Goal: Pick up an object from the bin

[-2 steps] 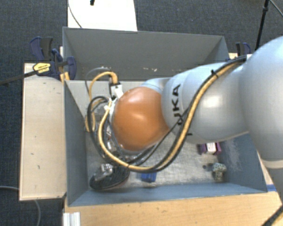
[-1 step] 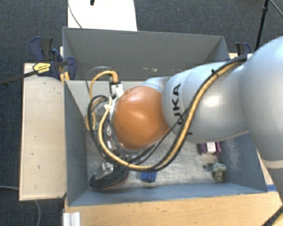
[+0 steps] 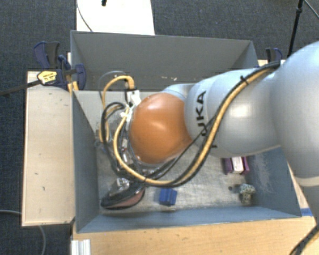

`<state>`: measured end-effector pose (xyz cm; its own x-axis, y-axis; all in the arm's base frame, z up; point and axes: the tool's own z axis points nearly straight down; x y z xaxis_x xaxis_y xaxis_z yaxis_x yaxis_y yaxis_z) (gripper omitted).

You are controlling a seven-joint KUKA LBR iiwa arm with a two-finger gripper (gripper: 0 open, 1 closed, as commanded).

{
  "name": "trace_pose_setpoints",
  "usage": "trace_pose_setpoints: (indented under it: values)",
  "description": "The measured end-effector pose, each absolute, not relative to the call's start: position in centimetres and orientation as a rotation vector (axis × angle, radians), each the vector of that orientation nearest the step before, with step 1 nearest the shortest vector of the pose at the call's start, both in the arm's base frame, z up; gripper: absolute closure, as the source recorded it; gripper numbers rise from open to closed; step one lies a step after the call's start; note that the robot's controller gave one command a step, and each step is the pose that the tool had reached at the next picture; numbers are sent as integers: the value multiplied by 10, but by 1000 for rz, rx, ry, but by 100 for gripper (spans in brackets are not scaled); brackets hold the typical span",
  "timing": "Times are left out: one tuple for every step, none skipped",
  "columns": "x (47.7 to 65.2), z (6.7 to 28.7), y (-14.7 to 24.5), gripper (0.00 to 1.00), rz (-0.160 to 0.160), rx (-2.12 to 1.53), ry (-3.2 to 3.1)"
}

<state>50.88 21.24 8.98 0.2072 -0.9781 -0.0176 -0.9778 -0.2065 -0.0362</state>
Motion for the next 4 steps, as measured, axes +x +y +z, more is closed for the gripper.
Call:
trace_pose_setpoints:
  values:
    - [508, 86, 209, 0, -12, -2412, 1963]
    - [484, 76, 223, 0, -13, -1996, 2395]
    - [485, 76, 222, 100, -17, -1998, 2392]
    - [530, 227, 167, 100, -7, -2298, 2131]
